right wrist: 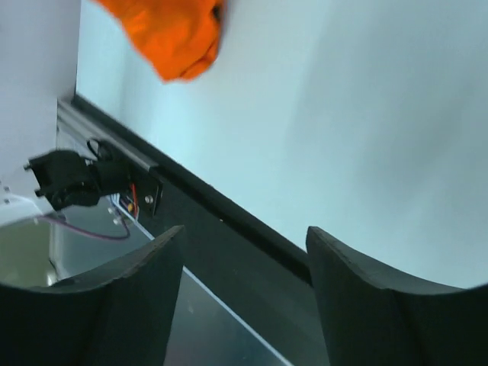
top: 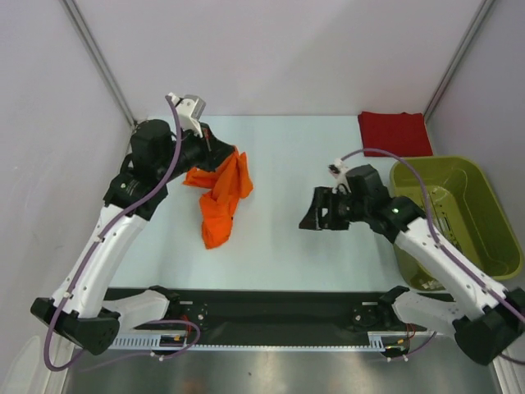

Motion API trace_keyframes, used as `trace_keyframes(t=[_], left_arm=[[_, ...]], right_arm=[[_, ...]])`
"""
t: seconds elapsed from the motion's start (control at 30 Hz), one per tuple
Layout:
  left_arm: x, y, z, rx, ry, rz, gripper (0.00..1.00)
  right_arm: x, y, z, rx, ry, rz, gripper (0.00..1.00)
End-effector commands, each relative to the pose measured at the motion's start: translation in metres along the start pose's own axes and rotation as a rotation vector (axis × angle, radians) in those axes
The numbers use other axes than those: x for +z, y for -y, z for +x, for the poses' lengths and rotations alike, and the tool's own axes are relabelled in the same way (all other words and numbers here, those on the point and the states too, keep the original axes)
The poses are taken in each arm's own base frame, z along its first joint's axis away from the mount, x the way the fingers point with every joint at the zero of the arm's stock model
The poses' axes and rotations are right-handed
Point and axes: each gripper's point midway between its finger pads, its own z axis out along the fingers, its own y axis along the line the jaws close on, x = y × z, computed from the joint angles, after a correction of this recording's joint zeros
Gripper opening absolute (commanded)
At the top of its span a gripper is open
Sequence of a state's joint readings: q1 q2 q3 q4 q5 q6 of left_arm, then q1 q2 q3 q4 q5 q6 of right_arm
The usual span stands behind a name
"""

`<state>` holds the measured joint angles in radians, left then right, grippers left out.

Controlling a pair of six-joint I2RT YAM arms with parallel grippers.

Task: Fold and stack the t-shirts
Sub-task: Flatten the tshirt out

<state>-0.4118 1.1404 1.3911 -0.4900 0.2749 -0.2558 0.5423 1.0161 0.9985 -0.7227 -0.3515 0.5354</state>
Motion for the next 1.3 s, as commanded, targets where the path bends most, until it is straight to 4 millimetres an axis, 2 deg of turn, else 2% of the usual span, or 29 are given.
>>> trace_keyframes(t=[0.0, 0.03, 0.07, 0.1, 0.13, 0.17, 0.2, 0.23, 0.27, 0.37, 0.43, 0.47, 0.53, 0.57, 0.6, 0.73, 0.77, 0.83, 0.87, 0.93, 0.97, 1.0, 1.03, 1.07, 1.1, 1.13, 1.2, 1.27], left_arm=[[-0.029, 0.049, -0.034, 0.036, 0.135, 0.19, 0.0], [-0.032, 0.051, -0.032, 0.038, 0.134, 0.195, 0.01], [-0.036, 0.052, -0.028, 0.041, 0.125, 0.195, 0.0], [-0.045, 0.053, -0.028, 0.054, 0.137, 0.194, 0.0], [-0.05, 0.052, -0.029, 0.056, 0.14, 0.18, 0.0], [-0.054, 0.049, -0.022, 0.05, 0.11, 0.161, 0.0], [-0.063, 0.052, -0.03, 0.067, 0.123, 0.158, 0.0], [-0.067, 0.054, -0.03, 0.073, 0.117, 0.162, 0.0], [-0.071, 0.055, -0.027, 0.072, 0.096, 0.163, 0.0], [-0.085, 0.064, -0.033, 0.072, 0.119, 0.19, 0.0], [-0.089, 0.067, -0.032, 0.062, 0.119, 0.198, 0.0], [-0.093, 0.07, -0.032, 0.062, 0.116, 0.21, 0.0], [-0.098, 0.072, -0.033, 0.063, 0.119, 0.212, 0.0], [-0.101, 0.071, -0.033, 0.063, 0.118, 0.204, 0.0], [-0.103, 0.07, -0.035, 0.068, 0.126, 0.196, 0.0], [-0.114, 0.048, -0.042, 0.052, 0.171, 0.049, 0.0], [-0.117, 0.045, -0.042, 0.051, 0.175, 0.026, 0.0], [-0.125, 0.041, -0.046, 0.061, 0.2, -0.008, 0.0], [-0.128, 0.037, -0.045, 0.074, 0.192, -0.026, 0.0], [-0.142, 0.034, -0.051, 0.089, 0.22, -0.065, 0.0], [-0.148, 0.033, -0.05, 0.096, 0.219, -0.079, 0.0], [-0.158, 0.034, -0.055, 0.121, 0.245, -0.086, 0.0], [-0.173, 0.034, -0.058, 0.133, 0.283, -0.102, 0.0], [-0.183, 0.036, -0.062, 0.161, 0.309, -0.103, 0.0], [-0.194, 0.039, -0.067, 0.176, 0.344, -0.101, 0.0], [-0.212, 0.05, -0.072, 0.201, 0.394, -0.062, 0.0], [-0.23, 0.062, -0.079, 0.234, 0.444, -0.02, 0.0], [-0.24, 0.07, -0.08, 0.228, 0.456, 0.012, 0.0]], right_arm=[[0.028, -0.052, -0.027, -0.243, 0.02, -0.212, 0.71], [0.033, -0.067, -0.028, -0.299, 0.017, -0.252, 0.72], [0.04, -0.079, -0.039, -0.356, 0.056, -0.289, 0.73], [0.06, -0.074, -0.044, -0.378, 0.045, -0.255, 0.73], [0.067, -0.075, -0.049, -0.439, 0.064, -0.248, 0.73], [0.069, -0.085, -0.067, -0.466, 0.104, -0.257, 0.73], [0.082, -0.082, -0.071, -0.472, 0.085, -0.243, 0.72], [0.083, -0.087, -0.081, -0.517, 0.099, -0.244, 0.72], [0.079, -0.099, -0.091, -0.551, 0.119, -0.264, 0.72], [0.076, -0.116, -0.094, -0.614, 0.124, -0.333, 0.74], [0.07, -0.131, -0.086, -0.609, 0.111, -0.429, 0.71], [0.07, -0.139, -0.086, -0.595, 0.122, -0.463, 0.68], [0.064, -0.153, -0.068, -0.538, 0.075, -0.545, 0.41], [0.063, -0.158, -0.066, -0.525, 0.085, -0.561, 0.24], [0.068, -0.157, -0.05, -0.484, 0.05, -0.554, 0.0], [0.057, -0.154, -0.035, -0.45, 0.072, -0.465, 0.0], [0.05, -0.145, -0.036, -0.44, 0.089, -0.399, 0.0], [0.035, -0.148, -0.037, -0.454, 0.113, -0.374, 0.0], [0.02, -0.142, -0.044, -0.452, 0.164, -0.309, 0.0], [-0.005, -0.15, -0.048, -0.489, 0.236, -0.286, 0.0], [-0.023, -0.15, -0.063, -0.485, 0.313, -0.221, 0.0], [-0.053, -0.158, -0.071, -0.49, 0.389, -0.23, 0.0], [-0.069, -0.162, -0.07, -0.496, 0.415, -0.219, 0.0], [-0.101, -0.171, -0.091, -0.471, 0.522, -0.2, 0.0], [-0.121, -0.174, -0.098, -0.46, 0.567, -0.198, 0.0], [-0.138, -0.173, -0.098, -0.452, 0.588, -0.191, 0.0], [-0.179, -0.184, -0.109, -0.419, 0.67, -0.225, 0.0], [-0.198, -0.189, -0.107, -0.4, 0.689, -0.272, 0.0]])
